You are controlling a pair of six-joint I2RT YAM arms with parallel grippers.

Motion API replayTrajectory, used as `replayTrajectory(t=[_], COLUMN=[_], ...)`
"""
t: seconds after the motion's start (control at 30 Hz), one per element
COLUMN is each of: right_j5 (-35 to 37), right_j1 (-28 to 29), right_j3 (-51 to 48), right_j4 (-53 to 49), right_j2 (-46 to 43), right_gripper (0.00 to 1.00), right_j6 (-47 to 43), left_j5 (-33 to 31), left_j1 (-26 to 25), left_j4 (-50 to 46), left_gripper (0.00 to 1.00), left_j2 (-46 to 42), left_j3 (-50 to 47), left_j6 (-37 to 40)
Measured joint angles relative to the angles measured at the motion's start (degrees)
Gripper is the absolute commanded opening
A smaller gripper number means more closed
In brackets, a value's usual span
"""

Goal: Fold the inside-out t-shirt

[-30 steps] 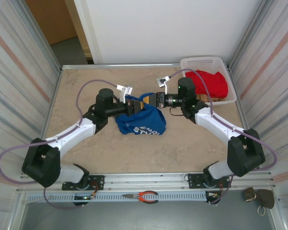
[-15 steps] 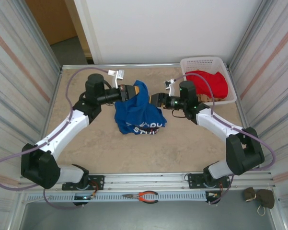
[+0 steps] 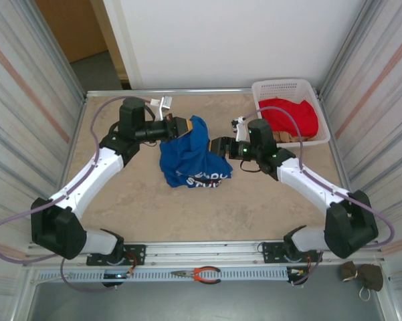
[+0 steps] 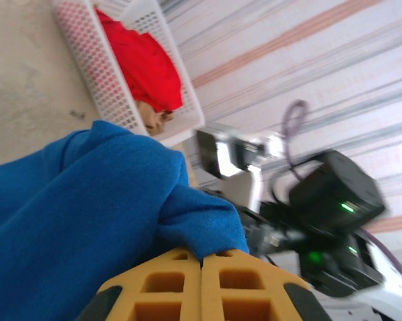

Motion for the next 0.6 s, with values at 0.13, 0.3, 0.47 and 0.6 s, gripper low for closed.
replayTrajectory(t=[0.13,0.3,0.47,0.6], right_j5=[5.7,14.8,21.9,25.5], right_j1=[5.5,11.8,16.3,17.6], right_j3=[2.1,8.0,13.6,17.8], right_j4=[-4.0,-9.0,-11.1,-11.9], right_j2=[-3.5,-3.5,-1.0,4.6], right_gripper=[0.67,0.67,0.65,0.65], right_j6=[-2.1,-5.9,-8.8,-10.0], left_j5=[-2.3,-3.9,-5.0,-5.3], left_j1=[0.0,0.0,0.0,0.0], left_j4=[-4.0,-6.7,-8.0,-8.6], left_gripper=[0.0,0.0,0.0,0.0], left_j2=[1.1,2.7,3.8,4.1], left_j3=[0.7,1.4,2.3,3.3], left_j6=[1.1,1.7,1.8,1.8])
